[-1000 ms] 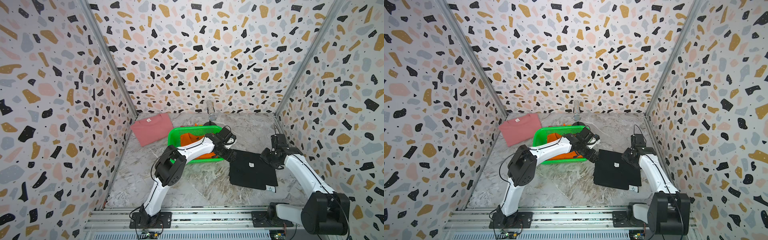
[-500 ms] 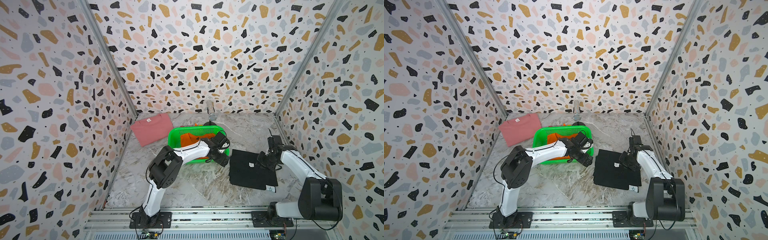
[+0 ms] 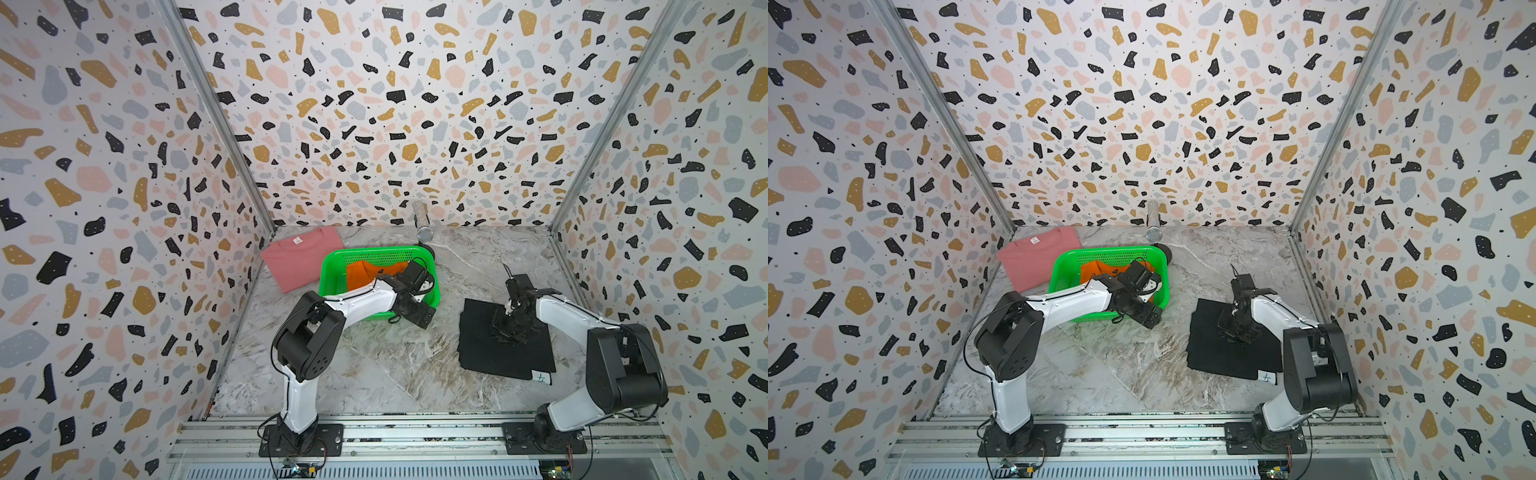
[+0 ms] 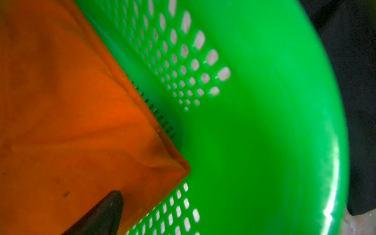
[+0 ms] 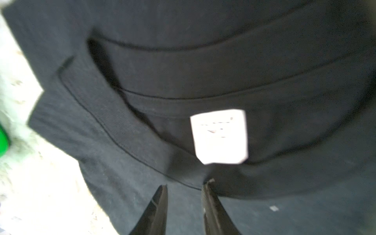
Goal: Put the folded t-shirts into the basket
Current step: Move the T-shirt to the center of the board, then move the bin to the center of the board.
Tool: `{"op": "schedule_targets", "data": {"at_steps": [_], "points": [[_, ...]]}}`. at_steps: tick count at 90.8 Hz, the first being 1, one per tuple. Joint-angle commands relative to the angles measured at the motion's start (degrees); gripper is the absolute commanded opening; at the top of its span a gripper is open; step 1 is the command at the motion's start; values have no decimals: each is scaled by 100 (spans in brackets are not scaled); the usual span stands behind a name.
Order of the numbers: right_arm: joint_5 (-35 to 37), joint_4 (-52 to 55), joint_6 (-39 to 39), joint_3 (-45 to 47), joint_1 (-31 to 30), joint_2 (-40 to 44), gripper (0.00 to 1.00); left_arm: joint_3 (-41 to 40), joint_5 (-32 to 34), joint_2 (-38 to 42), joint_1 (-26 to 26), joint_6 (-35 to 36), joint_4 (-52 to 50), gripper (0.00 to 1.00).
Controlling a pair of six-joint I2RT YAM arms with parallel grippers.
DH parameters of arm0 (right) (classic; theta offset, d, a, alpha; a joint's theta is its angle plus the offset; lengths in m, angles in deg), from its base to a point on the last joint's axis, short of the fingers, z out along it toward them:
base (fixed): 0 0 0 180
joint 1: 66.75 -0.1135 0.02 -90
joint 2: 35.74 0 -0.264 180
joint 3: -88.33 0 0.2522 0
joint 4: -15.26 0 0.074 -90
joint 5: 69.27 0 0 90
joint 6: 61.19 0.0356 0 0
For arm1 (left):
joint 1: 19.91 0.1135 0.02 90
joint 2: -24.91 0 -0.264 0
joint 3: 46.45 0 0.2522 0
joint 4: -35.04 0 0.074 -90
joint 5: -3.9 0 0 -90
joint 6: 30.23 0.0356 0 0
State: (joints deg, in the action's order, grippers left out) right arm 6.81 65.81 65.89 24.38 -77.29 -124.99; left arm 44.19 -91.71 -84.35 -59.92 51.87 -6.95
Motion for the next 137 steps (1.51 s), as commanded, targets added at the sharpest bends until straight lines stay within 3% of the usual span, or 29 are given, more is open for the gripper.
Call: {"op": "schedule_targets", "data": {"at_steps": [1, 18, 36, 50, 62, 72, 90, 113, 137], "points": [[-73, -154, 83, 0, -266, -196, 33, -158, 34, 373, 137, -40, 20, 96], [-273, -487, 248, -37, -680, -650, 33, -198, -144, 1069, 143, 108, -54, 97], [-562, -879, 524, -43, -1064, -754, 31, 409, -338, 1362, 160, 245, -797, 100], [-853, -1171, 712, -74, -1184, -448, 32, 756, -817, 1310, 144, -9, -755, 100], [-591, -852, 507, -343, -1167, 174, 36, 1099, -885, 928, -67, -160, -497, 100], [-117, -272, 254, -656, -939, 701, 39, 1383, -889, 530, -305, -164, -405, 100], [295, 286, -213, -660, 127, 1423, 43, 1538, -950, 120, -578, -292, -28, 98], [565, 655, -776, -826, 1020, 1193, 47, 1683, -789, -484, -736, -209, 207, 98], [584, 681, -904, -797, 1189, 1139, 49, 1567, -582, -580, -729, -71, 221, 99]]}}
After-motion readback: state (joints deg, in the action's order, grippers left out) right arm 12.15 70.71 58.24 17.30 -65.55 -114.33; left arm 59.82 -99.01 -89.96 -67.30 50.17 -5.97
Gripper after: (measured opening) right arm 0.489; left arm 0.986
